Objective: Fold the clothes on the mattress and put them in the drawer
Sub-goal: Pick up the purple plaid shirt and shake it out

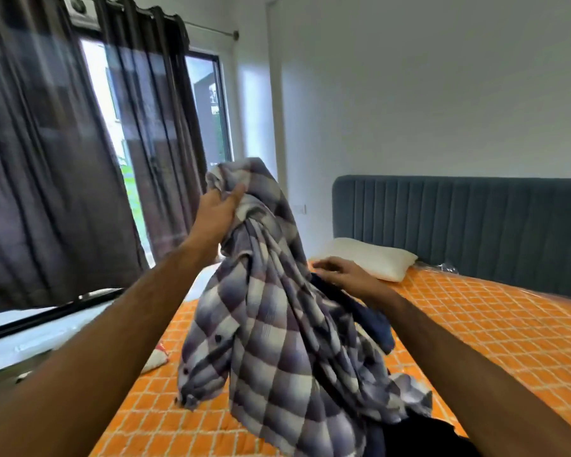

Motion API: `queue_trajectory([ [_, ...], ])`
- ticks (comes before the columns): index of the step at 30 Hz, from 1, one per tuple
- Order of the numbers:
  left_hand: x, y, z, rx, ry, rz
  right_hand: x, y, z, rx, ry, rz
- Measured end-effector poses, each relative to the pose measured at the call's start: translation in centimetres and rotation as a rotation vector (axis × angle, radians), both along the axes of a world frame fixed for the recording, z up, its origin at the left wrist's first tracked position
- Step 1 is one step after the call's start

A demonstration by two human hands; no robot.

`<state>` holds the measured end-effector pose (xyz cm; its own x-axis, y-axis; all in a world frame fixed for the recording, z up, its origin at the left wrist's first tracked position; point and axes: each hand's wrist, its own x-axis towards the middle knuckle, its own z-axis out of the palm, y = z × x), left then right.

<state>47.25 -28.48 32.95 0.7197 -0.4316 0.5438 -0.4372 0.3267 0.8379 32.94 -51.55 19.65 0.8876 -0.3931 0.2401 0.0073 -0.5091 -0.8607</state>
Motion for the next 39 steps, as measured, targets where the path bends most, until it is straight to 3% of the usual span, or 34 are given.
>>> queue_trajectory([
  [2, 0.0, 0.2, -0.5, 0.001, -0.015, 0.049, 0.6, 3.7, 1.2, 0.162, -0.036, 0.137],
  [7, 0.5, 2.7, 1.1, -0.218, 0.053, 0.186, 2.6, 8.1, 2.4, -0.145, -0.057, 0.221],
  [12, 0.4, 6.8, 5.1, -0.33, -0.075, 0.259, 2.9, 8.1, 2.5, -0.225, 0.067, 0.246],
  [14, 0.7, 8.0, 5.5, -0.159, -0.233, 0.357, 3.3, 8.0, 2.5, -0.381, 0.071, 0.105],
  [16, 1.3, 8.8, 4.9, 0.11, -0.323, 0.499, 3.5, 7.3, 3.7, -0.525, 0.046, -0.182],
  [19, 3.4, 11.0, 1.4, 0.449, -0.147, 0.494, 2.1, 6.6, 7.2, -0.415, -0.033, -0.384],
  [21, 5.9, 12.3, -2.4, 0.8, -0.136, 0.457, 1.2, 6.4, 10.1, -0.342, -0.098, -0.401],
  [23, 7.8, 13.0, -5.0, 0.99, -0.171, 0.496, 1.1, 7.7, 12.7, -0.272, -0.197, -0.348],
  [27, 7.6, 12.9, -4.5, 0.932, -0.254, 0.476, 3.0, 12.2, 16.5, -0.062, -0.335, -0.17],
  [30, 5.9, 13.5, -3.5, 0.72, -0.147, 0.138, 5.1, 15.0, 17.9, 0.052, -0.329, -0.108],
  [34, 4.6, 14.1, -6.6, 0.715, -0.233, -0.136, 7.3, 18.4, 17.9, 0.2, -0.312, -0.05],
  [39, 6.2, 16.1, -13.0, 0.815, -0.423, 0.061, 8.7, 21.6, 18.1, 0.422, -0.407, 0.048],
])
